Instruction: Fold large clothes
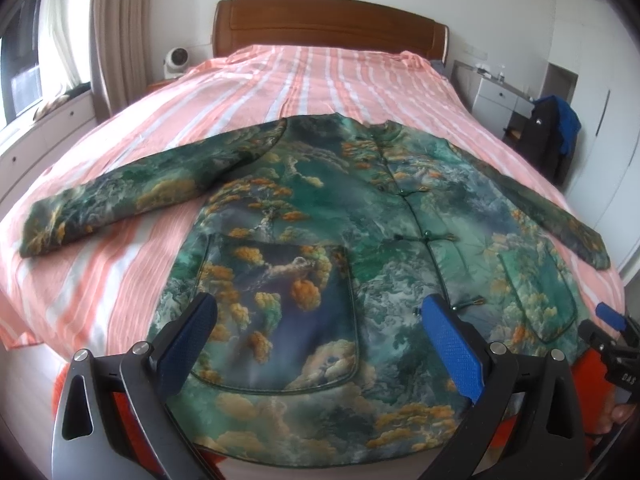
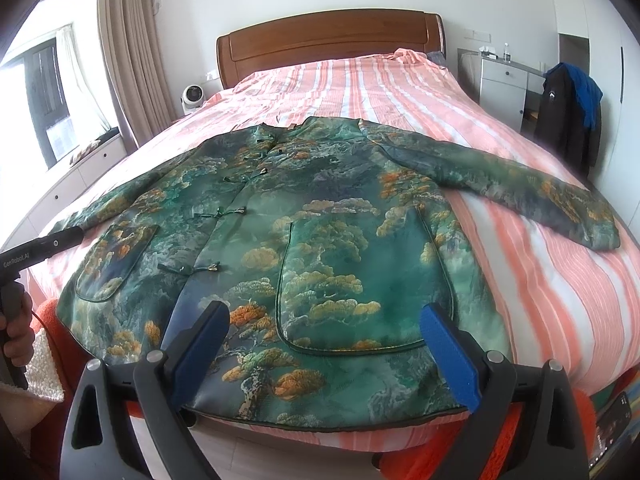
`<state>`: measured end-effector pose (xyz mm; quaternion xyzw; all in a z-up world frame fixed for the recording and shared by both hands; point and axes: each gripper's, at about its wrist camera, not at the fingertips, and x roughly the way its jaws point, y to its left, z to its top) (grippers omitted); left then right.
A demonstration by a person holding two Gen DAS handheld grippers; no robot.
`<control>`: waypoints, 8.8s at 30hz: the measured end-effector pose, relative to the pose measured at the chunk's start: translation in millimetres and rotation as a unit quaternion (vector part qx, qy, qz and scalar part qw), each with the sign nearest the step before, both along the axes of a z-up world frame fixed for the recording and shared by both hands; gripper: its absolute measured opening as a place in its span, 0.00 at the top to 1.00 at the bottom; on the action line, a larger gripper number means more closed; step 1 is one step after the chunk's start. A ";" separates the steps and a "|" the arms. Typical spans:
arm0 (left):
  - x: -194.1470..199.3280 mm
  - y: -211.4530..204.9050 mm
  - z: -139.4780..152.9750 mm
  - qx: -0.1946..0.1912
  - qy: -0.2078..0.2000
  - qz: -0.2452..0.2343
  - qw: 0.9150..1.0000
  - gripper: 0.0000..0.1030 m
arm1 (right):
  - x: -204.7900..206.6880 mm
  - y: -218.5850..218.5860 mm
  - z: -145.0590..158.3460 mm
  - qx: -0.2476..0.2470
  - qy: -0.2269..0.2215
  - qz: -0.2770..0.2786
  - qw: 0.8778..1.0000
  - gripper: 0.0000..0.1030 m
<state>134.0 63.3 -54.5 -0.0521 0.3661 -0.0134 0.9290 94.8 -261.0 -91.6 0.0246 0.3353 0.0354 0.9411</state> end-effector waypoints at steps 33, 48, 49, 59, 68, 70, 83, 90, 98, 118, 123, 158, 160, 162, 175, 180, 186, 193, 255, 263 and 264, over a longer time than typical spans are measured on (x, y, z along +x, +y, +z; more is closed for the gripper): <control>2.5 16.3 -13.5 -0.006 0.008 0.030 1.000 0.01 | 115.6 -359.1 -19.3 0.261 -0.038 -0.410 0.873 0.89; 5.5 41.1 -31.7 -0.040 0.018 0.050 0.998 0.01 | 284.6 36.9 113.5 0.146 -0.090 0.038 0.985 0.89; 5.9 43.6 -33.3 -0.042 0.020 0.053 0.998 0.01 | 293.1 57.0 99.9 0.137 -0.076 0.046 0.987 0.89; 11.8 56.3 -42.6 -0.060 0.030 0.069 0.995 0.01 | 331.0 97.4 -10.0 0.134 0.087 0.110 0.981 0.47; 13.2 51.5 -46.1 -0.060 0.033 0.064 0.996 0.01 | 311.4 31.7 48.7 0.086 -0.015 0.054 0.995 0.25; 10.7 49.1 -44.6 -0.057 0.026 0.060 0.996 0.01 | 330.8 39.1 11.6 0.050 0.059 0.044 0.996 0.25; 5.9 21.9 -26.4 -0.037 0.007 0.037 0.999 0.01 | 209.2 72.4 49.9 0.041 -0.026 0.056 0.997 0.03; -0.3 0.4 -18.5 -0.002 0.001 0.007 1.000 0.01 | 99.6 73.0 17.0 -0.071 -0.030 0.093 0.993 0.03; -4.1 -2.9 -18.9 -0.006 0.007 0.005 1.000 0.01 | 39.5 28.1 18.5 -0.025 -0.017 -0.004 1.000 0.03; -4.3 14.5 -8.9 -0.009 -0.010 0.023 1.000 0.01 | 1.4 47.1 56.9 -0.066 -0.098 0.037 0.992 0.03; 5.0 39.8 -5.9 -0.008 -0.007 0.049 0.999 0.01 | 8.3 62.5 42.8 -0.042 -0.103 0.035 0.993 0.03; 193.1 98.1 123.2 0.032 -0.130 0.078 0.988 0.84 | 18.9 52.6 5.4 -0.051 -0.054 0.034 0.997 0.03; 204.1 19.6 128.4 0.060 -0.142 -0.009 0.988 0.84 | 19.3 42.3 6.2 -0.040 -0.053 0.022 0.998 0.03; 213.9 -53.8 111.2 0.094 -0.139 -0.082 0.982 0.82 | 17.6 30.2 7.9 -0.028 -0.055 0.003 0.998 0.03; 170.2 -161.6 -38.0 0.202 0.045 -0.281 0.937 0.20 | 1.0 -39.2 10.3 0.010 -0.075 -0.083 0.994 0.03; 216.1 -74.8 4.0 0.107 0.036 -0.171 0.979 0.06 | 8.5 -50.5 4.5 0.035 -0.063 -0.090 0.993 0.03; 278.1 42.1 -69.3 0.148 0.159 0.078 0.973 0.07 | 10.9 -39.9 -1.0 0.030 -0.050 -0.072 0.996 0.03; 251.5 18.6 -23.7 0.079 0.097 0.048 0.991 0.07 | 10.8 -38.6 -4.2 0.028 -0.045 -0.071 0.996 0.03; 289.4 -134.2 -9.4 0.058 0.046 -0.067 0.995 0.02 | 6.4 -28.1 -8.8 0.034 -0.048 -0.027 0.998 0.03; 302.7 -140.6 -41.4 0.061 0.090 -0.058 0.992 0.02 | 5.2 -25.2 -10.2 0.025 -0.041 -0.023 0.999 0.03; 293.7 -135.8 -23.5 0.051 0.066 -0.059 0.995 0.02 | 4.2 -25.2 -9.4 0.025 -0.044 -0.022 0.998 0.03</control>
